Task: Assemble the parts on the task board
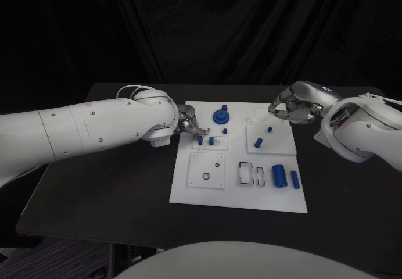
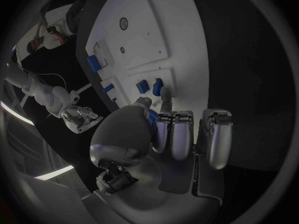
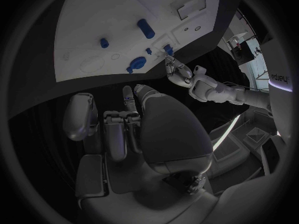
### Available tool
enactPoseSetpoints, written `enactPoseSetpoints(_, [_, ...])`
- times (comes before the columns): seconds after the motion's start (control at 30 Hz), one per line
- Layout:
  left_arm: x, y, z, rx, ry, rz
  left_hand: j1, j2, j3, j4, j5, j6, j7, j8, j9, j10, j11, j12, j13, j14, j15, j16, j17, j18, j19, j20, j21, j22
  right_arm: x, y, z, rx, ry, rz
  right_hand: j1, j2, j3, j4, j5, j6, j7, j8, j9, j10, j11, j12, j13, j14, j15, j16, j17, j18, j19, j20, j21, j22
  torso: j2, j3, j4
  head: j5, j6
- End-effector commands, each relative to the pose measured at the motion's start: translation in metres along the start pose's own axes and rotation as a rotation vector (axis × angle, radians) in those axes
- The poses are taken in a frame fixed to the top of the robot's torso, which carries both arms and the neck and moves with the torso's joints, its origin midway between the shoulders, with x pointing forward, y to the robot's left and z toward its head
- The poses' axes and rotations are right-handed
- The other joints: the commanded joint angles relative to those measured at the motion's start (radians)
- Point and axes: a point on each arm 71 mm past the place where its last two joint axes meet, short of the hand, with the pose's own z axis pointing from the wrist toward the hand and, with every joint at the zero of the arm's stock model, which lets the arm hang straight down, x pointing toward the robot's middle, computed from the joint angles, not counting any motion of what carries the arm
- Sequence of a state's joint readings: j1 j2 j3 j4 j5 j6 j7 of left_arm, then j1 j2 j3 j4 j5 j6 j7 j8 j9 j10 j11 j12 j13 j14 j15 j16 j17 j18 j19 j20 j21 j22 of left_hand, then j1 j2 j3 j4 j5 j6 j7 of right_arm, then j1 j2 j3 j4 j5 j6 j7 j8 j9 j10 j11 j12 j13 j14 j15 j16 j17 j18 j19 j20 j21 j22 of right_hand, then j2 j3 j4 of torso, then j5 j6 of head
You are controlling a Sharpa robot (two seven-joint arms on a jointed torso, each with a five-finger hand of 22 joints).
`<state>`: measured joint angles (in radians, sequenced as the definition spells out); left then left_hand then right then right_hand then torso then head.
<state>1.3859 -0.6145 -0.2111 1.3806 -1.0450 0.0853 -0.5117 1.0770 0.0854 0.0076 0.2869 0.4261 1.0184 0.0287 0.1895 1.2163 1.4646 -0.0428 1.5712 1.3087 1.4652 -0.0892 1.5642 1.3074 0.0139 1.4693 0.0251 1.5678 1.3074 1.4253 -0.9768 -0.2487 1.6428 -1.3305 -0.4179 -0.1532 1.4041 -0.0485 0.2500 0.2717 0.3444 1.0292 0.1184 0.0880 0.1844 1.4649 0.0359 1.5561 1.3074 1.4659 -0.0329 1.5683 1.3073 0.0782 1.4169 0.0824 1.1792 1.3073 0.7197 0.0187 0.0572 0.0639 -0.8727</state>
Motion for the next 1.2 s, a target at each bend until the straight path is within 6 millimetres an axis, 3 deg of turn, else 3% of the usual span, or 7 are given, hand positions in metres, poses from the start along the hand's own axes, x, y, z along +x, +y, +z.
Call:
enactPoseSetpoints(0.03, [0.0008, -0.0018, 0.0002, 0.005, 0.020, 0.019, 0.004, -0.006, 0.006, 0.000, -0.005, 0.002, 0.002, -0.008, -0.003, 0.106, 0.003, 0.000, 0.262, 0.106, 0.000, 0.007, 0.263, -0.014, 0.102, 0.001, 0.003, 0.263, -0.0001, -0.0004, 0.0000, 0.008, -0.011, 0.001, 0.009, 0.000, 0.008, -0.004, 0.008, 0.009, -0.002, -0.001, 0.000, 0.083, 0.004, -0.004, 0.244, 0.105, 0.008, 0.003, 0.263, 0.004, -0.006, 0.001, -0.001, 0.156, -0.001, -0.0002, -0.0004, 0.002, 0.000])
enactPoseSetpoints(0.33, [0.0017, -0.0032, 0.0010, 0.005, 0.032, 0.027, 0.013, -0.007, 0.013, -0.004, -0.002, 0.006, 0.002, -0.013, -0.015, 0.106, 0.003, 0.000, 0.262, 0.106, 0.001, 0.007, 0.263, -0.014, 0.102, 0.002, 0.003, 0.263, -0.0001, 0.0000, 0.0004, 0.003, -0.012, 0.001, 0.009, 0.000, 0.008, -0.004, 0.008, 0.009, -0.002, -0.001, 0.000, 0.083, 0.004, -0.004, 0.244, 0.105, 0.008, 0.003, 0.263, 0.004, -0.006, 0.001, -0.001, 0.156, 0.000, 0.0000, -0.0001, 0.001, 0.000])
enactPoseSetpoints(0.53, [0.0021, -0.0039, 0.0013, 0.008, 0.037, 0.030, 0.032, -0.015, 0.030, -0.009, 0.030, 0.015, 0.000, -0.020, -0.034, 0.106, 0.002, 0.000, 0.262, 0.106, 0.000, 0.006, 0.263, -0.014, 0.102, 0.002, 0.003, 0.263, -0.0008, 0.0011, 0.0007, -0.006, -0.024, 0.006, 0.012, 0.000, 0.011, -0.006, 0.012, 0.015, -0.004, 0.002, 0.001, 0.088, 0.002, 0.000, 0.248, 0.105, 0.006, 0.003, 0.263, 0.002, -0.002, 0.000, 0.008, 0.158, 0.000, -0.0002, 0.0002, 0.001, 0.000])
enactPoseSetpoints(0.77, [0.0024, -0.0040, 0.0015, 0.009, 0.041, 0.033, 0.041, -0.017, 0.039, -0.012, 0.038, 0.016, 0.000, -0.023, -0.040, 0.106, 0.002, 0.000, 0.262, 0.106, 0.000, 0.007, 0.263, -0.014, 0.102, 0.002, 0.003, 0.263, -0.0008, 0.0011, 0.0010, -0.006, -0.025, 0.014, 0.014, 0.000, 0.013, -0.007, 0.015, 0.017, -0.005, 0.003, 0.002, 0.089, 0.001, 0.001, 0.249, 0.105, 0.006, 0.003, 0.263, 0.001, 0.000, 0.000, 0.010, 0.159, 0.000, -0.0001, 0.0001, 0.002, 0.000])
enactPoseSetpoints(0.87, [0.0025, -0.0037, 0.0016, 0.007, 0.044, 0.034, 0.064, -0.023, 0.065, -0.022, 0.051, 0.017, -0.002, -0.027, -0.050, 0.106, 0.000, 0.000, 0.262, 0.105, -0.001, 0.006, 0.263, -0.014, 0.102, 0.001, 0.003, 0.263, -0.0007, 0.0008, 0.0010, -0.004, -0.023, 0.015, 0.015, 0.000, 0.015, -0.008, 0.017, 0.018, -0.006, 0.003, 0.002, 0.089, 0.001, 0.001, 0.249, 0.105, 0.005, 0.003, 0.263, 0.002, -0.001, -0.001, 0.009, 0.159, 0.000, 0.0004, -0.0001, 0.002, 0.000])
enactPoseSetpoints(1.03, [0.0026, -0.0034, 0.0018, 0.007, 0.047, 0.036, 0.078, -0.040, 0.104, -0.026, 0.103, 0.018, -0.001, -0.030, -0.062, 0.106, 0.000, 0.000, 0.262, 0.105, -0.002, 0.005, 0.262, -0.014, 0.102, 0.000, 0.003, 0.263, -0.0005, 0.0005, 0.0010, -0.001, -0.020, 0.015, 0.015, 0.000, 0.015, -0.008, 0.017, 0.018, -0.006, 0.003, 0.002, 0.088, 0.001, 0.000, 0.248, 0.105, 0.005, 0.003, 0.263, 0.002, -0.001, -0.001, 0.008, 0.158, 0.000, 0.0003, 0.0005, 0.002, 0.000])
enactPoseSetpoints(1.2, [0.0027, -0.0038, 0.0019, 0.011, 0.047, 0.036, 0.081, -0.049, 0.125, -0.028, 0.123, 0.019, -0.002, -0.030, -0.065, 0.106, 0.000, 0.000, 0.262, 0.105, -0.002, 0.005, 0.261, -0.014, 0.102, 0.000, 0.003, 0.263, -0.0002, 0.0005, 0.0012, 0.001, -0.017, 0.015, 0.015, 0.000, 0.015, -0.009, 0.018, 0.018, -0.006, 0.003, 0.002, 0.087, 0.001, -0.001, 0.247, 0.105, 0.005, 0.003, 0.263, 0.002, -0.002, -0.001, 0.005, 0.158, 0.000, -0.0002, 0.0001, 0.004, 0.000])
